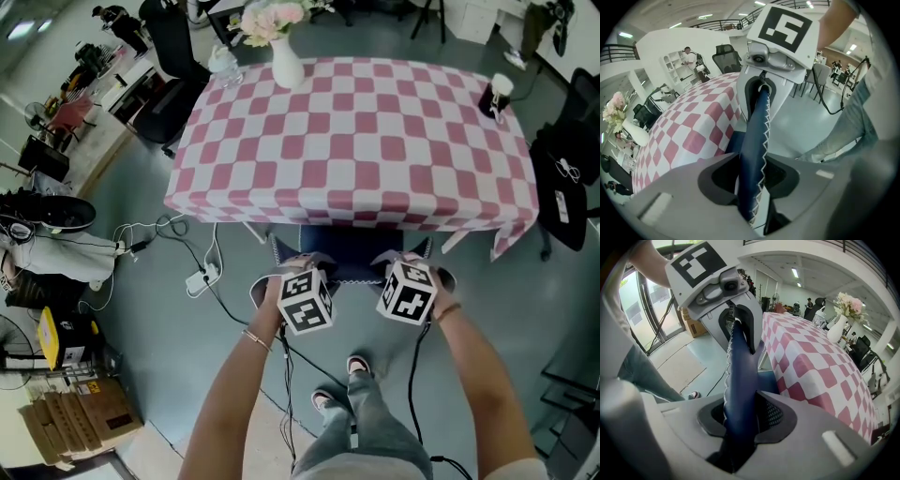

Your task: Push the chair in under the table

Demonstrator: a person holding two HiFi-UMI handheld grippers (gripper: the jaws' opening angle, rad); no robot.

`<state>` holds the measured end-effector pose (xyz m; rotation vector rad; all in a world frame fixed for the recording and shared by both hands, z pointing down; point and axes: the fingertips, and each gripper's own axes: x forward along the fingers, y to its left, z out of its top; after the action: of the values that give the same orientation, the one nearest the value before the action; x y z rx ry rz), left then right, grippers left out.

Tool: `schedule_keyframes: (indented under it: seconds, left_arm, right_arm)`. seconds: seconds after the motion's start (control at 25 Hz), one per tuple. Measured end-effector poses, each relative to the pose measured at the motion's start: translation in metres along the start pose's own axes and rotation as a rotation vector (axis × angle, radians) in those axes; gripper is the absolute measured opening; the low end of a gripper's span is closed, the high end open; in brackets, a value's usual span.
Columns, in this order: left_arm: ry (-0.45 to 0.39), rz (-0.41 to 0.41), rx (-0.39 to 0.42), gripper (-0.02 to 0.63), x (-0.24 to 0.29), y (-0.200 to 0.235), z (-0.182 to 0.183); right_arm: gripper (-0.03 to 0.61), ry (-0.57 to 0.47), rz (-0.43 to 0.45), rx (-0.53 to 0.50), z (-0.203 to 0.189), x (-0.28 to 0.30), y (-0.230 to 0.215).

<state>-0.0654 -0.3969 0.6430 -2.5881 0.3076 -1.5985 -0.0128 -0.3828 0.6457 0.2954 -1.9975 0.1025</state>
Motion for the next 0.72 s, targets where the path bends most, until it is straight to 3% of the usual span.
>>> schedule_keyframes:
  seconds: [0.72]
  left_arm:
    - [0.038, 0.005, 0.013, 0.110, -0.0010, 0.0014, -0.0032]
  right_arm:
    - [0.106, -0.006, -0.022, 0.016, 0.0031, 0.0018, -0.0019]
